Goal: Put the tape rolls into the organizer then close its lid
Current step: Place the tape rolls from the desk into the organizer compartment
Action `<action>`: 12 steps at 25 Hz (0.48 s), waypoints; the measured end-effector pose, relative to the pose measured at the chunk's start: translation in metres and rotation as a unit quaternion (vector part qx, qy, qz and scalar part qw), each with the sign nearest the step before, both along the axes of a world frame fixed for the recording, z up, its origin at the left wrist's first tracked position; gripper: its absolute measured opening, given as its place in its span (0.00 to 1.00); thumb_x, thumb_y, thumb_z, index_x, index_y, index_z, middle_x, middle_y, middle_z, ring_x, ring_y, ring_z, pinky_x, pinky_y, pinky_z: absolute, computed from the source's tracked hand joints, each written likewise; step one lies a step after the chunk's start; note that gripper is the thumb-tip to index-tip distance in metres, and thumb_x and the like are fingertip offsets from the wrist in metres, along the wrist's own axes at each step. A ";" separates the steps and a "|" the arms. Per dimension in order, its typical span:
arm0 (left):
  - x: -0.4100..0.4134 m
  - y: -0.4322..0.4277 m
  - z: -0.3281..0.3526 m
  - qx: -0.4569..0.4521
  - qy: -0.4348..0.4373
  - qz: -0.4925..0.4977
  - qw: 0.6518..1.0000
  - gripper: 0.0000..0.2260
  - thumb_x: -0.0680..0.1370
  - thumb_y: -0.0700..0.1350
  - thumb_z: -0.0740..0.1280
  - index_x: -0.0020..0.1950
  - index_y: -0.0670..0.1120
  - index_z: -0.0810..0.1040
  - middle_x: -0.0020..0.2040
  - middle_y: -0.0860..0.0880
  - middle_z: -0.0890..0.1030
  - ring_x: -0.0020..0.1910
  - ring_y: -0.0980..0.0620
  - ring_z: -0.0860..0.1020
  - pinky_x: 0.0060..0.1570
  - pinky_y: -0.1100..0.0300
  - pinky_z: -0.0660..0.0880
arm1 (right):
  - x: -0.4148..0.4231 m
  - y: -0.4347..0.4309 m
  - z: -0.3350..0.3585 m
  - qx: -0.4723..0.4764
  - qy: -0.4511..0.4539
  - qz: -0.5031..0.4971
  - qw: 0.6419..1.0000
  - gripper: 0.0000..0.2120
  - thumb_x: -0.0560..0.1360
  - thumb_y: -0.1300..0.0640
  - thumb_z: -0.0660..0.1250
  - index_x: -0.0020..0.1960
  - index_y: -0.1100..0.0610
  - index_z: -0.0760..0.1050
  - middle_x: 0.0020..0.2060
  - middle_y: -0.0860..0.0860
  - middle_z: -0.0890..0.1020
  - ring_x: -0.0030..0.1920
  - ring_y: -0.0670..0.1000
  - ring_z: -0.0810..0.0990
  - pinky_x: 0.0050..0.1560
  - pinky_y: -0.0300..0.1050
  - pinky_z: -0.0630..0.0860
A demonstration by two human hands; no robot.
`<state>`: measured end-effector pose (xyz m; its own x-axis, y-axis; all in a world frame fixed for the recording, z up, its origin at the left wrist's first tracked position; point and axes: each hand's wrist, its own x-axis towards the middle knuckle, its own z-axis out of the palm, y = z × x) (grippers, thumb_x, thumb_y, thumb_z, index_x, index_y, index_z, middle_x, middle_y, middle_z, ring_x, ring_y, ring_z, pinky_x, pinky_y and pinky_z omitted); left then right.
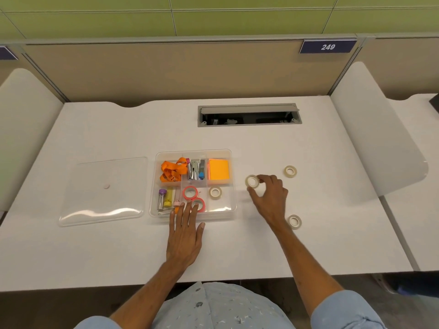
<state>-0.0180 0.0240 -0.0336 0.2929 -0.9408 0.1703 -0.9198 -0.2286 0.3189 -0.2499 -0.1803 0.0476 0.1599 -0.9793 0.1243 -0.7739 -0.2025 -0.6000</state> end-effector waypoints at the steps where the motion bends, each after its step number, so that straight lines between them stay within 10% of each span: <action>1: 0.001 0.000 0.000 -0.001 0.003 -0.001 1.000 0.32 0.87 0.56 0.61 0.89 0.49 0.57 0.88 0.44 0.62 0.89 0.42 0.56 0.88 0.44 0.42 | 0.013 0.002 0.006 -0.010 0.000 0.028 1.000 0.19 0.74 0.45 0.74 0.62 0.48 0.77 0.55 0.44 0.80 0.58 0.50 0.74 0.56 0.51 0.68; 12: 0.010 0.003 -0.007 0.035 0.006 -0.022 0.999 0.30 0.89 0.62 0.53 0.89 0.52 0.59 0.89 0.48 0.59 0.89 0.45 0.54 0.88 0.43 0.42 | 0.083 0.025 -0.002 0.010 0.292 0.253 0.922 0.24 0.74 0.44 0.75 0.66 0.52 0.79 0.66 0.51 0.81 0.70 0.55 0.72 0.70 0.60 0.66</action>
